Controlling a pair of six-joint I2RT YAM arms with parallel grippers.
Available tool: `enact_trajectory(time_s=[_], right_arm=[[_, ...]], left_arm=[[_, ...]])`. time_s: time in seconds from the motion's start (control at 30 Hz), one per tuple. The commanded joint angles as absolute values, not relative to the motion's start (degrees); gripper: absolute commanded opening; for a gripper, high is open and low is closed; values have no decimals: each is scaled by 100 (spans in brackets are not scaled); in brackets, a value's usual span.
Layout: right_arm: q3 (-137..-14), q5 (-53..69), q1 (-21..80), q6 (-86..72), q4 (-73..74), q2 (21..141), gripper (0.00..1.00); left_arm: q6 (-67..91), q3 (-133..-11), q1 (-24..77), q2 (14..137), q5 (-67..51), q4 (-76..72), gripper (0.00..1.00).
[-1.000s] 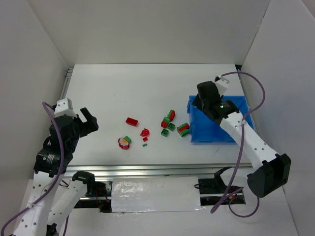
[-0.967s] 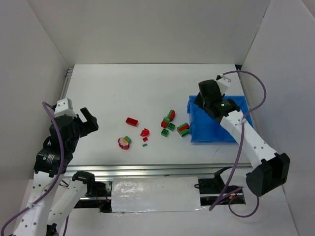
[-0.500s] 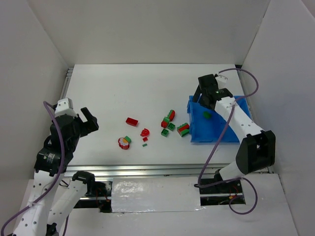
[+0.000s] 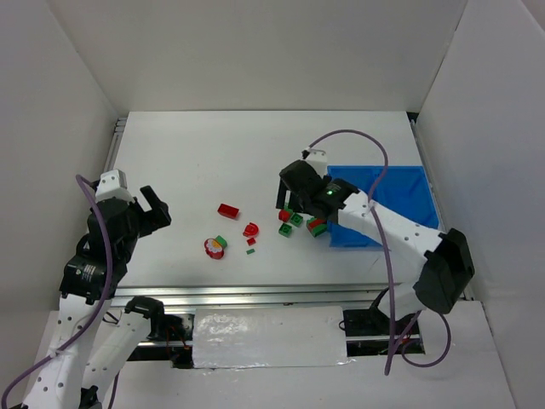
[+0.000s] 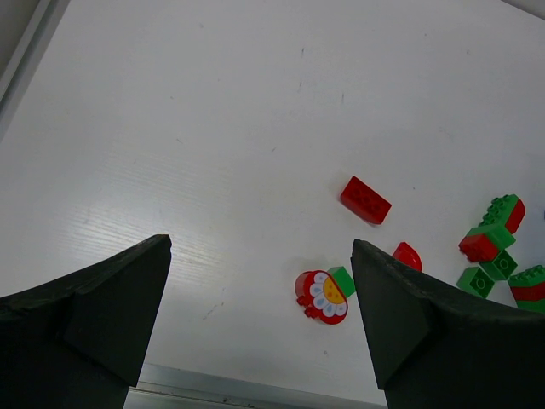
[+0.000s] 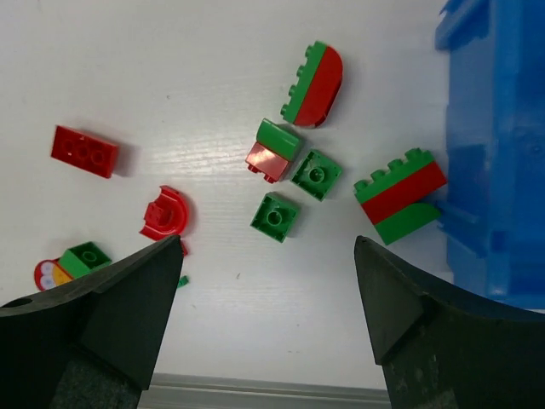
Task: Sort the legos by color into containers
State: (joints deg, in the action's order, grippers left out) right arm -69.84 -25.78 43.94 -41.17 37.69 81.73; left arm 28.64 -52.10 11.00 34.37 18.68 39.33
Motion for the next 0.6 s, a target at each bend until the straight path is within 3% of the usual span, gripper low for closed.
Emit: enact_trajectory(time_s=[0.0,0.57], right_arm=[[-6943,-2839,4561,-4640,3595,8744,88],[-6987,-2698,4843,-5045,3234,10449,74]], left_arm=[[2777,-5273,1072,3463,1802,3700,100],[2742,-5273,1072,3480,1714,3683,99]])
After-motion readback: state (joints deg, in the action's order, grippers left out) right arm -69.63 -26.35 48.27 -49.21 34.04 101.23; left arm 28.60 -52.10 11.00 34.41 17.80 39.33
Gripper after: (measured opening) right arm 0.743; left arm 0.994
